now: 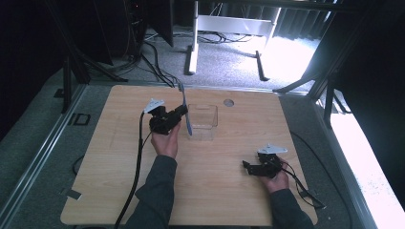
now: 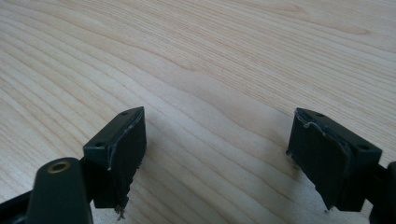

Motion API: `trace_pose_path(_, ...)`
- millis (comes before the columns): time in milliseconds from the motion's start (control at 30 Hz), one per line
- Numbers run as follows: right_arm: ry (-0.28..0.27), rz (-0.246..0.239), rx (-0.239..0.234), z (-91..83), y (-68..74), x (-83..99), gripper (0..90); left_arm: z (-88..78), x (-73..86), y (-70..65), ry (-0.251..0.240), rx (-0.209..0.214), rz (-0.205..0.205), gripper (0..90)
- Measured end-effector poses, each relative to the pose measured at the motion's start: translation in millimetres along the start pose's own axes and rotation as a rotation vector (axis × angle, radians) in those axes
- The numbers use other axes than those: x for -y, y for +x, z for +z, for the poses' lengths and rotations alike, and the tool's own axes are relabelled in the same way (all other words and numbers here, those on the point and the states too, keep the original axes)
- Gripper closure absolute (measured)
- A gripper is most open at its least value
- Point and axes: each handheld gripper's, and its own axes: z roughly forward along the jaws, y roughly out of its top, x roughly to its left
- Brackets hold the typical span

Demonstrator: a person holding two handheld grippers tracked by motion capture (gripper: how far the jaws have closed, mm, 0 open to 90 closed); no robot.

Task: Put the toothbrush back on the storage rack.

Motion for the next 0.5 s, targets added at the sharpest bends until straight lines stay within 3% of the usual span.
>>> trace_pose_path(500,0.0,0.0,0.0,0.0,0.0,0.0,18.8,6.6,-1.9,-3.3,-0.026,-0.013,0.022,81.6)
